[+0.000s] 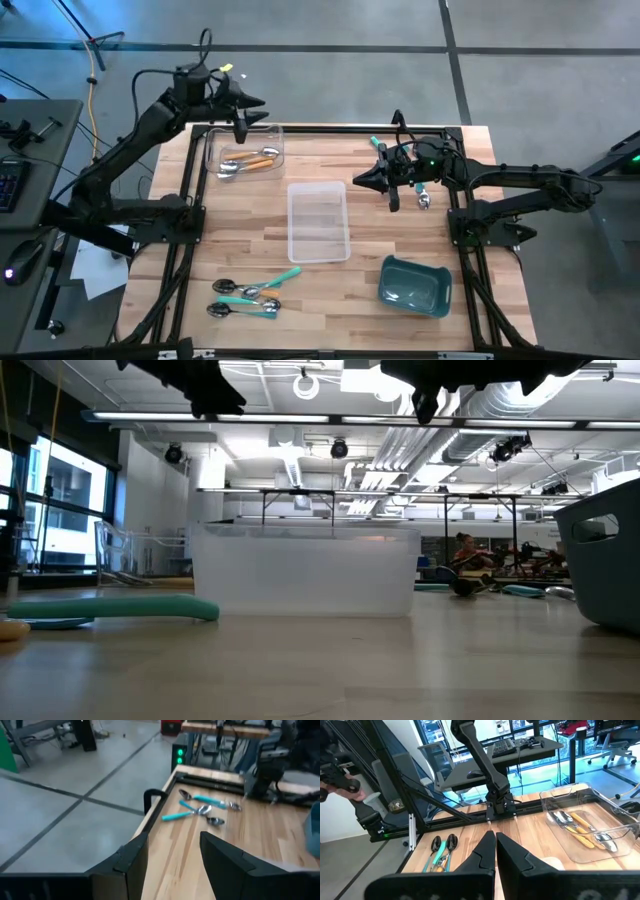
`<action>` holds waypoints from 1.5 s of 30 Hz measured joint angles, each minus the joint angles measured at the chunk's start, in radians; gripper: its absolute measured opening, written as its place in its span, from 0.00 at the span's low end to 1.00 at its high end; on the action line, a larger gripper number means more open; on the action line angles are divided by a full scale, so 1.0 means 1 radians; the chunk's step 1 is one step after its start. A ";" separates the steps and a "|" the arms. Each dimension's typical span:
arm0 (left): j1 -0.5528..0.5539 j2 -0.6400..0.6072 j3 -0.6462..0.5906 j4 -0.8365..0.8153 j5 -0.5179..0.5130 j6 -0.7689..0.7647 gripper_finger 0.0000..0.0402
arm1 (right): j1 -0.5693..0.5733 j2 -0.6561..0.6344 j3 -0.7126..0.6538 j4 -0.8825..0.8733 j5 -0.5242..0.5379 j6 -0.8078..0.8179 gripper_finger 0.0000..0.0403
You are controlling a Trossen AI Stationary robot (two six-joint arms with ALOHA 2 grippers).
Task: Sort silverware by color (type)
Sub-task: Put the blue spoon into the white transparent bin
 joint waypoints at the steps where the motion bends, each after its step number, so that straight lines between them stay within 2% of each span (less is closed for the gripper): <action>1: 0.000 -0.007 -0.017 0.019 0.000 -0.011 0.41 | 0.000 0.000 0.000 0.000 0.000 0.000 0.00; 4: 0.000 -0.017 -0.041 0.050 0.001 -0.066 0.41 | 0.000 0.000 0.000 0.000 0.000 0.000 0.00; 7: -0.025 -0.017 -0.051 0.062 0.029 -0.192 0.41 | 0.000 0.000 0.000 0.000 0.000 0.003 0.00; 10: -0.092 -0.019 -0.051 0.070 0.129 -0.265 0.41 | 0.000 0.000 0.000 0.000 0.000 0.003 0.00; 12: -0.164 -0.031 -0.051 0.084 0.139 -0.283 0.41 | 0.000 0.000 0.000 0.000 0.000 0.003 0.00; 20: -0.479 -0.075 -0.051 0.169 -0.001 -0.321 0.41 | 0.000 0.000 0.000 0.000 0.001 0.004 0.00; 23: -0.554 -0.087 -0.051 0.188 -0.022 -0.327 0.41 | 0.000 0.000 0.000 0.001 0.001 0.004 0.00; 25: -0.592 -0.100 -0.051 0.187 -0.081 -0.311 0.41 | 0.000 0.000 0.000 0.002 0.001 0.004 0.00; 30: -0.614 -0.164 -0.159 0.323 -0.194 -0.304 0.39 | 0.000 0.000 0.000 0.009 0.002 -0.010 0.00; 37: -0.613 -0.261 -0.424 0.656 -0.247 -0.461 0.36 | 0.000 0.000 0.000 0.014 0.002 -0.022 0.00; 45: -0.620 -0.276 -0.551 0.724 -0.252 -0.475 0.36 | 0.000 0.000 0.000 0.039 0.002 -0.023 0.00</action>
